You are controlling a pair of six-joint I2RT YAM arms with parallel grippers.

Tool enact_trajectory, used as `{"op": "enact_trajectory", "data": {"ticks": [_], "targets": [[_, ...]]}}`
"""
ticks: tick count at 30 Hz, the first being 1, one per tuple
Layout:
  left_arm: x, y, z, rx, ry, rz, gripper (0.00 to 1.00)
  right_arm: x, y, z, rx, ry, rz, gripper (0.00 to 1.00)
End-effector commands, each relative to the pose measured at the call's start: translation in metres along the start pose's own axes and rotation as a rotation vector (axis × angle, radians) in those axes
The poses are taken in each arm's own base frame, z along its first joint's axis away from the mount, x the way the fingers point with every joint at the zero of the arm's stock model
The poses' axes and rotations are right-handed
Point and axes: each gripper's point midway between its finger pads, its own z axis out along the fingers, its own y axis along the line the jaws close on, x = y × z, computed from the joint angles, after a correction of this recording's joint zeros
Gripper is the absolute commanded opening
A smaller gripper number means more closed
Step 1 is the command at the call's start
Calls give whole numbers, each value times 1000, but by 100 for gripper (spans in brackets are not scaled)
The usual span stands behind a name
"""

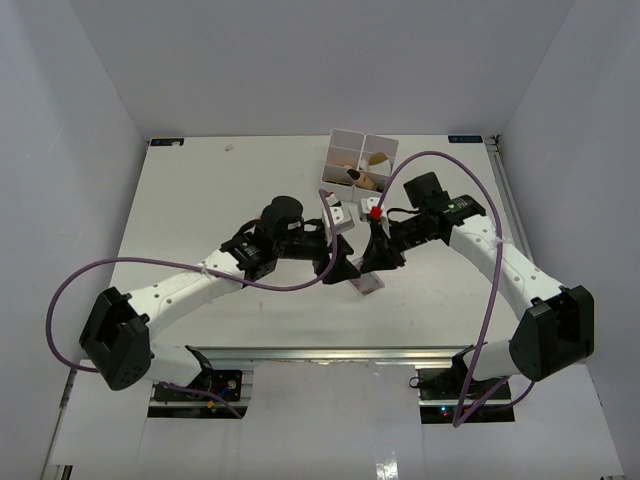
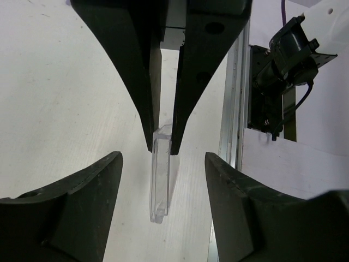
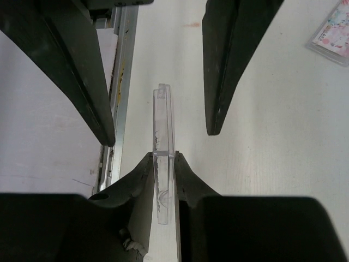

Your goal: Organize the makeup

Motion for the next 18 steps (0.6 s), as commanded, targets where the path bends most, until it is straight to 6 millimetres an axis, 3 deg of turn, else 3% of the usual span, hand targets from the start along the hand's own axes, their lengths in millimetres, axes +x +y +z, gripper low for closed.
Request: {"op": "enact_trajectory", "data": {"ticks": [1,5,10,13,18], "targets": [[-34,-1,-20,-73,-93,91,74,-9,-1,-7,15,-20,-45,8],[-31,7,-35,-164,-80,103,76,-5,-5,-11,34,-3,-50,8],[-12,22,-56,-318,-64,51,77,-8,-22,-22,91,10,-57,8],[3,31,-75,-435,-63,1,77,-13,-42,-35,153,17,-43,8],[22,44,-108,-615,-75,-52,87,-50,-100,-61,305,6,-66,8]]}}
